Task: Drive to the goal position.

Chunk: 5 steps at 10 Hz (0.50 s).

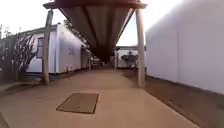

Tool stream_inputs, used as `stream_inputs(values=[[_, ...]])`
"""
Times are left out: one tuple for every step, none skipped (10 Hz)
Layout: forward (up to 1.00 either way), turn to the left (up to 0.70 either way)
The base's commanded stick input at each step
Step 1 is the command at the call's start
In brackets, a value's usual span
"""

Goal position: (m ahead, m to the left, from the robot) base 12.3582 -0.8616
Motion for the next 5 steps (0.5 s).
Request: stream_inputs(values=[[0.7,0.0],[0.7,0.0],[0.7,0.0],[0.7,0.0],[0.7,0.0]])
